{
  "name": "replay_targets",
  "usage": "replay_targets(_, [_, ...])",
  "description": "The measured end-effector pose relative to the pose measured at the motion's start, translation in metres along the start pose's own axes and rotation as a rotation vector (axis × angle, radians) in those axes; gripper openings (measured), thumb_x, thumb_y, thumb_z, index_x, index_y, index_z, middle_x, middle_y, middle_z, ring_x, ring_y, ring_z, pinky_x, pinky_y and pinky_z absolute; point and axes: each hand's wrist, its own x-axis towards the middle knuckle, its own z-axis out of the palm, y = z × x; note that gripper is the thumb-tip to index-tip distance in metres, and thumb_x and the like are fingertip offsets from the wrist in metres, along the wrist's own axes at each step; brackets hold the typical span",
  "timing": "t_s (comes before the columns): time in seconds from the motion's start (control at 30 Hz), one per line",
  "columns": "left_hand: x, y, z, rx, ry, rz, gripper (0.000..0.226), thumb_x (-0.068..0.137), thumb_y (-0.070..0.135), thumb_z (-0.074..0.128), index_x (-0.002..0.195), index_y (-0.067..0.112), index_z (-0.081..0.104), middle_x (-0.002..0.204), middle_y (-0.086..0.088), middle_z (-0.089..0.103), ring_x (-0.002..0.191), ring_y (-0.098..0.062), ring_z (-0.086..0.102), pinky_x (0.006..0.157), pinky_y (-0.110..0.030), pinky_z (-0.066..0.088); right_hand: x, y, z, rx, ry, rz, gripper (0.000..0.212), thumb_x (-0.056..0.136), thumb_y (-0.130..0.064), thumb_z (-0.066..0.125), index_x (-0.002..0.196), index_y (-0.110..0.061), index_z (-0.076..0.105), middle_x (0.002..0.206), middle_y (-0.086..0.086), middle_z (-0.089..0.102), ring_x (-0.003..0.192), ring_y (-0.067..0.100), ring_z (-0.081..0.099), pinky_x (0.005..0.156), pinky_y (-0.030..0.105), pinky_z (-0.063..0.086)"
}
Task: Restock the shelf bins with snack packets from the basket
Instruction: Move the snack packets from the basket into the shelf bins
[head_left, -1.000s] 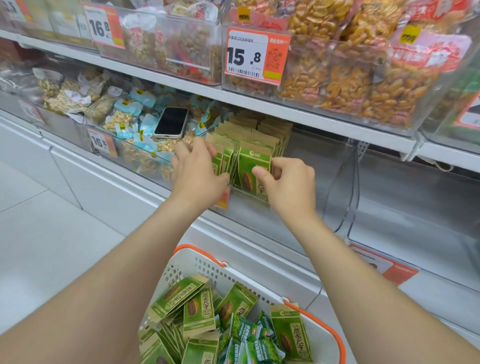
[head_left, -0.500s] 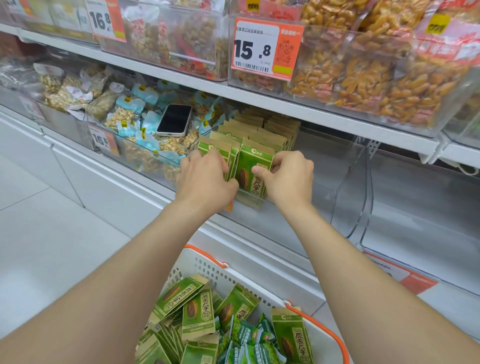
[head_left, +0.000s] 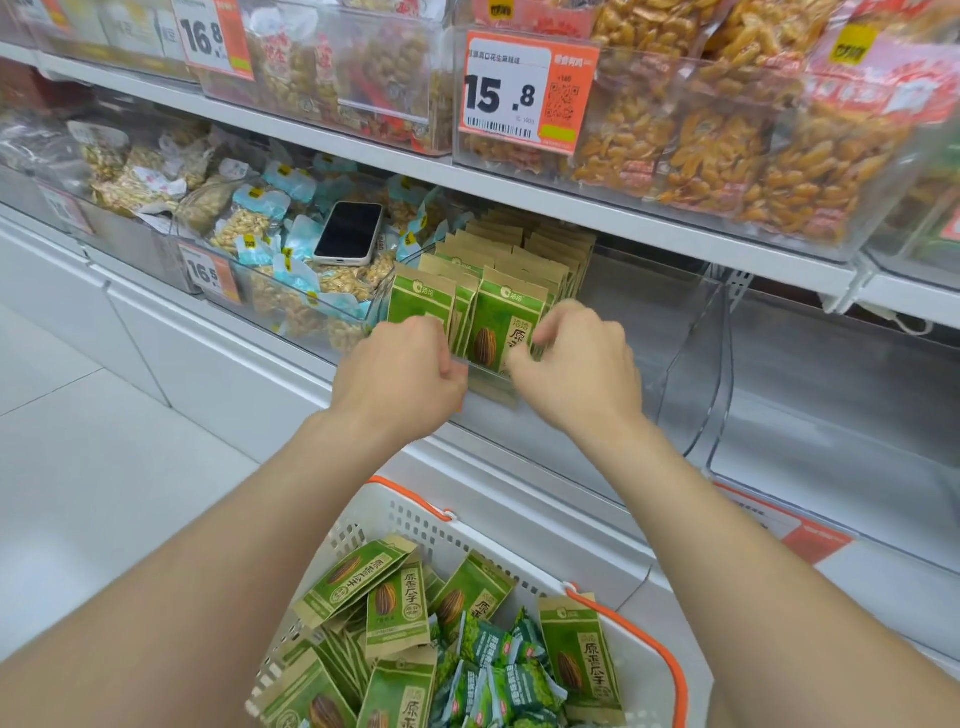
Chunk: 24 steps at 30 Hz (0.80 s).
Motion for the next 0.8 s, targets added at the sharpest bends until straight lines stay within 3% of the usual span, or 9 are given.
replay_targets(0.13, [-0.014,-0.010,0.016,0.199,-0.423,0.082,0.014,0.084,0.035,0.063,0.075,0.026,0.055,0.087,-0.002,0.064,0.089,-0.033,0.065,0.077,-0.043,0.058,-0.036,-0.012,-0.001,-0.059,-0.288,-0.308,0.013,0.084,-0.033,0.056,0.083,-0.026,0.067,0.074,-0.006,0.068,0.084,0.022,0.062,0.074,0.040,0.058])
replay_targets(0.23, [-0.032,-0.016,0.039,0.386,-0.731,0.117,0.009,0.082,0.030,0.064,0.085,0.022,0.068,0.092,-0.001,0.068,0.091,-0.028,0.068,0.083,-0.044,0.061,-0.058,-0.008,0.012,-0.286,-0.632,-0.378,0.020,0.087,-0.030,0.055,0.084,-0.015,0.068,0.080,0.004,0.067,0.083,0.030,0.065,0.071,0.045,0.060])
replay_targets(0.3, [-0.050,-0.017,0.058,0.454,-0.859,0.139,0.006,0.089,0.023,0.062,0.086,0.018,0.064,0.094,-0.002,0.065,0.092,-0.029,0.067,0.086,-0.042,0.060,-0.071,-0.005,0.022,-0.398,-0.780,-0.393,0.016,0.091,-0.029,0.057,0.081,-0.016,0.060,0.079,0.004,0.058,0.085,0.034,0.064,0.070,0.041,0.058])
replay_targets(0.4, [-0.083,-0.018,0.091,0.532,-0.954,0.219,0.007,0.098,0.014,0.054,0.098,0.019,0.059,0.117,-0.008,0.068,0.109,-0.033,0.066,0.092,-0.040,0.055,-0.089,-0.004,0.034,-0.554,-0.916,-0.424,0.032,0.096,-0.021,0.058,0.068,-0.018,0.043,0.075,0.002,0.045,0.070,0.025,0.057,0.057,0.030,0.043])
replay_targets(0.5, [-0.116,-0.027,0.126,0.617,-1.039,0.201,0.028,0.104,0.012,0.052,0.130,0.011,0.061,0.146,-0.013,0.056,0.126,-0.032,0.061,0.100,-0.044,0.054,-0.100,0.001,0.046,-0.658,-1.037,-0.432,0.032,0.098,-0.014,0.054,0.067,-0.016,0.045,0.075,0.005,0.049,0.063,0.020,0.052,0.055,0.029,0.041])
replay_targets(0.57, [-0.133,-0.037,0.144,0.662,-1.059,0.197,0.050,0.106,0.015,0.053,0.155,0.013,0.041,0.169,-0.018,0.025,0.136,-0.034,0.055,0.100,-0.046,0.054,-0.101,0.004,0.048,-0.683,-1.060,-0.446,0.032,0.098,-0.014,0.056,0.068,-0.014,0.048,0.075,0.005,0.051,0.063,0.020,0.054,0.053,0.029,0.041])
replay_targets(0.63, [-0.141,-0.051,0.161,0.717,-1.076,0.251,0.072,0.105,0.014,0.055,0.165,0.027,0.016,0.172,-0.022,-0.008,0.139,-0.038,0.053,0.091,-0.046,0.056,-0.099,0.005,0.048,-0.666,-1.069,-0.447,0.033,0.098,-0.013,0.057,0.066,-0.016,0.048,0.072,0.003,0.052,0.062,0.019,0.054,0.051,0.029,0.039])
replay_targets(0.67, [-0.143,-0.053,0.164,0.751,-1.099,0.295,0.076,0.105,0.013,0.056,0.164,0.031,0.013,0.171,-0.024,-0.013,0.143,-0.038,0.049,0.090,-0.046,0.057,-0.098,0.006,0.049,-0.658,-1.071,-0.443,0.033,0.097,-0.012,0.057,0.066,-0.017,0.048,0.071,0.003,0.052,0.061,0.019,0.053,0.051,0.029,0.038])
replay_targets(0.8, [-0.138,-0.057,0.165,0.789,-1.077,0.383,0.057,0.103,0.005,0.058,0.156,0.014,0.040,0.168,-0.019,0.021,0.146,-0.033,0.044,0.104,-0.044,0.053,-0.093,0.011,0.054,-0.616,-1.058,-0.453,0.014,0.098,-0.017,0.051,0.090,-0.011,0.061,0.087,0.009,0.060,0.069,0.027,0.054,0.060,0.031,0.042])
